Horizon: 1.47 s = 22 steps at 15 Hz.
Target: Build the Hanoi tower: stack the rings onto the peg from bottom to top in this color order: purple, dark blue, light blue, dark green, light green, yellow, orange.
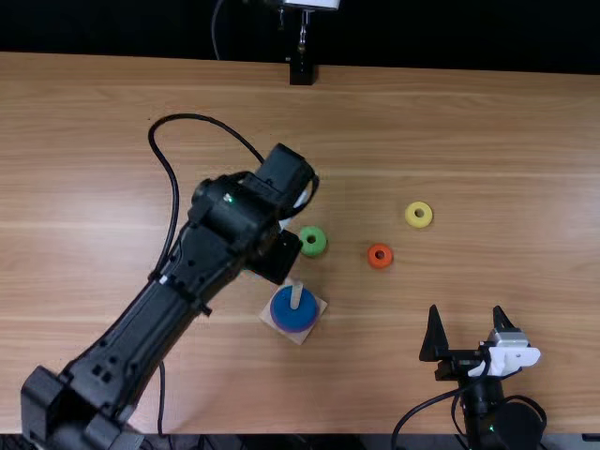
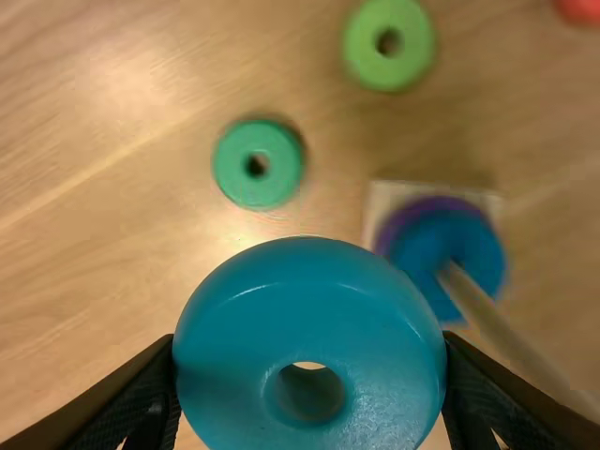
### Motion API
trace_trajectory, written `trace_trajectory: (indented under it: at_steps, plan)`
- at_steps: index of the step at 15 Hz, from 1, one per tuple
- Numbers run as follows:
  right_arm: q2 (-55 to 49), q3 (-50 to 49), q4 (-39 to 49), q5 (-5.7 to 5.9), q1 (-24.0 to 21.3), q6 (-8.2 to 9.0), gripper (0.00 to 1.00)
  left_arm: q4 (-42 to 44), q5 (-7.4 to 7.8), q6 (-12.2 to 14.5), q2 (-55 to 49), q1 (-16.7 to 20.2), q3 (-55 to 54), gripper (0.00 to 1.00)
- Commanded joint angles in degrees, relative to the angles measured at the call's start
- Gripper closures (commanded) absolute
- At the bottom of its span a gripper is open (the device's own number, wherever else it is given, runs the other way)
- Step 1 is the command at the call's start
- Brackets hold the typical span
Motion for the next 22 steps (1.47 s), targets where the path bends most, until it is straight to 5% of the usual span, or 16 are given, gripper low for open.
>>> trace_trajectory:
  at_steps: [1, 3, 7, 10, 22]
  plan:
    - [-0.7, -0.9, -0.6, -0.02, -0.8, 0.09, 0.00, -2.0, -0.20, -4.9, -2.5, -1.2, 0.8, 1.00]
    - [-0.7, -0.9, -0.6, -0.02, -0.8, 0.09, 0.00, -5.0, -0.20, -8.6, -2.9, -2.6, 3.0, 1.00]
    - [-0.7, -0.9, -0.5, -0.02, -0.8, 0.09, 0.00, -5.4, -0.20, -9.9, -2.4, -4.6, 7.4, 1.00]
    - [-0.7, -0.9, -0.6, -0.02, -0.8, 0.09, 0.00, -5.6, -0.31, -13.3, -1.9, -6.5, 9.6, 1.00]
    - [-0.7, -0.9, -0.5, -0.02, -0.8, 0.09, 0.00, -6.6, -0.20, -14.7, 2.2, -9.9, 10.0, 1.00]
